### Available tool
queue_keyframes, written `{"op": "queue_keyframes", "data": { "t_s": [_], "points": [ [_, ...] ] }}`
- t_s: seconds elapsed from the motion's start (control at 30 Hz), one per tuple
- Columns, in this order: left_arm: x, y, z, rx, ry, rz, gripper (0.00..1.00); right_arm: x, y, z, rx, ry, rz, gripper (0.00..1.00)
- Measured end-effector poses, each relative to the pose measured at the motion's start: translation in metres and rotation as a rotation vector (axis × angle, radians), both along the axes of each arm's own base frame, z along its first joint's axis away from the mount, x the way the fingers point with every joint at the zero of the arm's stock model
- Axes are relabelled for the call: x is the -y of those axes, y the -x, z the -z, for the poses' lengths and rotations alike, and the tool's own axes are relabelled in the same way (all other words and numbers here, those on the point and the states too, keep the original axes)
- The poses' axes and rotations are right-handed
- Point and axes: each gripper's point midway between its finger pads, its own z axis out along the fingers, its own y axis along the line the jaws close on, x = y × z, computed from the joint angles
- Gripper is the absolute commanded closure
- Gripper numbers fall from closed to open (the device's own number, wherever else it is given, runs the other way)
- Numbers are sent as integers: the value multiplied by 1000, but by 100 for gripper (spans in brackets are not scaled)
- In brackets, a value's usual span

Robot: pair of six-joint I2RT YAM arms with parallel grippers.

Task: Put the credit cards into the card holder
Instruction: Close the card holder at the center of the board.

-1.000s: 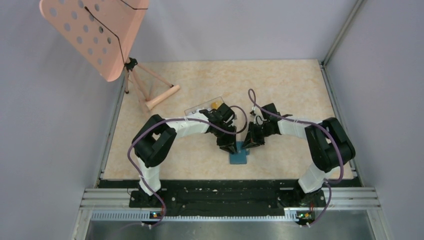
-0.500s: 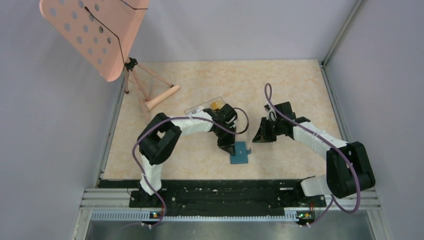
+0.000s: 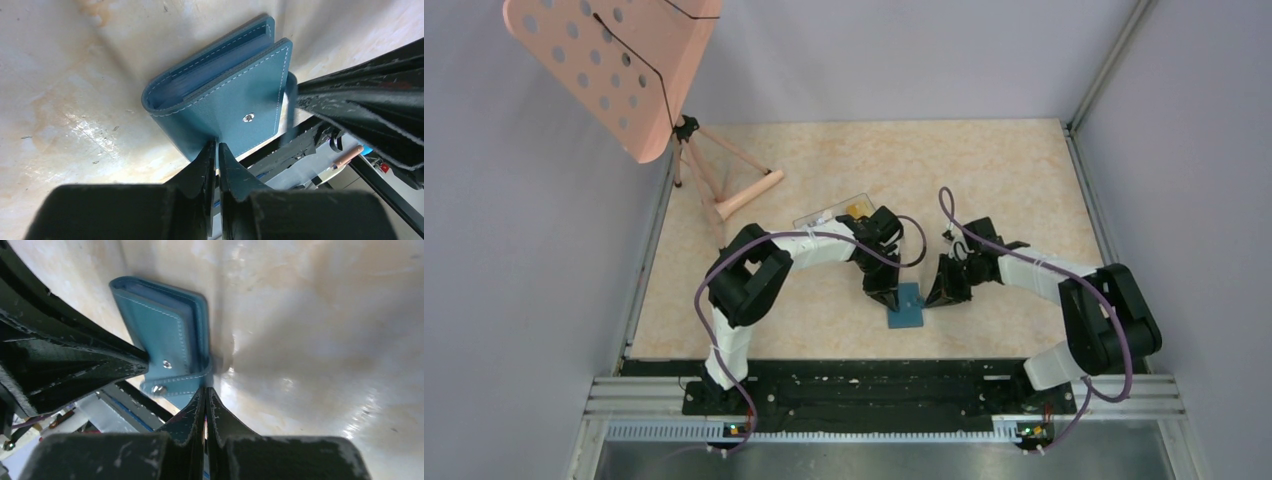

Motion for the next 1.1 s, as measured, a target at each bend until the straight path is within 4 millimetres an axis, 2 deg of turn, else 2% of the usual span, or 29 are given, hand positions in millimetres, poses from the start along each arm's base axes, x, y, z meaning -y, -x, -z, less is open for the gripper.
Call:
{"op": "queue_keyframes", "data": {
  "t_s": [0.17, 0.3, 0.47, 0.57, 0.7, 0.9, 1.1],
  "points": [
    [1, 1, -1, -4, 5, 2, 83, -14, 2, -1, 0, -37, -27, 100],
    [2, 1, -2, -7, 14, 3, 75, -14, 2, -2, -3, -41, -24, 100],
    [8, 1, -5, -17, 49, -4, 61, -15, 2, -2, -3, -43, -25, 100],
    [10, 1, -8, -26, 94, -29, 59, -15, 1, -2, -1, -45, -25, 100],
    [14, -1, -10, -43, 146, -61, 60, -15, 1, -2, 0, -45, -26, 100],
    [21, -7, -14, -29, 186, -72, 67, -16, 1, -3, 1, -49, -28, 100],
    [22, -10, -13, -12, 183, -77, 83, -17, 1, -3, 0, -55, -30, 100]
  ]
}}
